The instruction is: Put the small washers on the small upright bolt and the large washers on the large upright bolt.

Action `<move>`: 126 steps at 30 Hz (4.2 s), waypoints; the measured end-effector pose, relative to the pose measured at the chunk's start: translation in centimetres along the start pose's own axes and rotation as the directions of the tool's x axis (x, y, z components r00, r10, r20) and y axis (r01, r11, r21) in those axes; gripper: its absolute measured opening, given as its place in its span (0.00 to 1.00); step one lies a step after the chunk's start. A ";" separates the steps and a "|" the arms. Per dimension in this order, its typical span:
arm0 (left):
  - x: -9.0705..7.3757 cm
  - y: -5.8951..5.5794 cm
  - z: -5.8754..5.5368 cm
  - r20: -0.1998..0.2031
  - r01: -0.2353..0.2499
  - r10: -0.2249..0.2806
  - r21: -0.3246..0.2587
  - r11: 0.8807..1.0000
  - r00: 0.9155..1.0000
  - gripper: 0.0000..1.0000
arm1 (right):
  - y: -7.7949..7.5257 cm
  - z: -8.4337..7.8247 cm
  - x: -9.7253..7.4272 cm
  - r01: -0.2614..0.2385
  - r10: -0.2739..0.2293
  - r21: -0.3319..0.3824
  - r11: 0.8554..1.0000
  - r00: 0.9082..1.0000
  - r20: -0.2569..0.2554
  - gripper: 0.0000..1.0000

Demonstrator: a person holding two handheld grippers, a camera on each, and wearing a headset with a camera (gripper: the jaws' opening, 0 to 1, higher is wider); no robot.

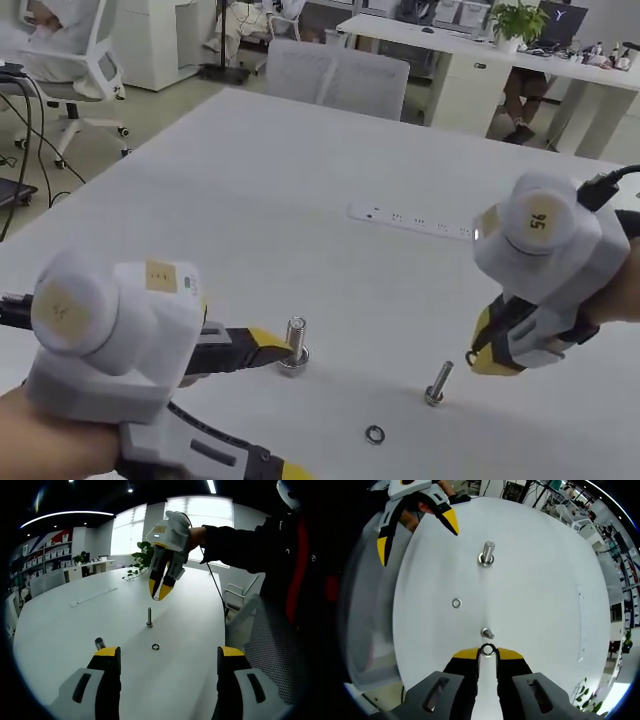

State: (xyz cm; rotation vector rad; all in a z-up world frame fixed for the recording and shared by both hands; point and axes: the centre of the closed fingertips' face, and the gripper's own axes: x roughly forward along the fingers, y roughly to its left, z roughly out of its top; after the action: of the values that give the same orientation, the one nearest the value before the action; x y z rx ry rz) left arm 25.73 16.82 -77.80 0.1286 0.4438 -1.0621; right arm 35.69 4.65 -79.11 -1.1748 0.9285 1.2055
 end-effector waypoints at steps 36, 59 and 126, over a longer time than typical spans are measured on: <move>0.0 0.2 -0.2 0.001 -0.010 0.010 -0.021 1.000 1.000 0.78 | -0.4 0.7 2.4 -0.048 0.048 -0.031 0.998 0.999 -0.018 0.14; 0.1 0.4 -0.7 -0.010 -0.008 0.008 -0.033 0.999 1.000 0.77 | -0.4 0.1 4.3 -0.088 0.087 -0.007 0.996 0.996 -0.021 0.14; 0.5 0.4 -1.4 -0.029 -0.005 0.003 -0.051 0.999 1.000 0.77 | 0.0 -1.1 7.1 -0.109 0.109 0.058 0.992 0.994 0.004 0.23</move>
State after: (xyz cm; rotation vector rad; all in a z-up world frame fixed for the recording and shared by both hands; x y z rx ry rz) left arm 25.87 17.07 -79.35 0.0997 0.4968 -1.0454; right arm 36.86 4.95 -86.24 -1.0891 1.0319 1.2579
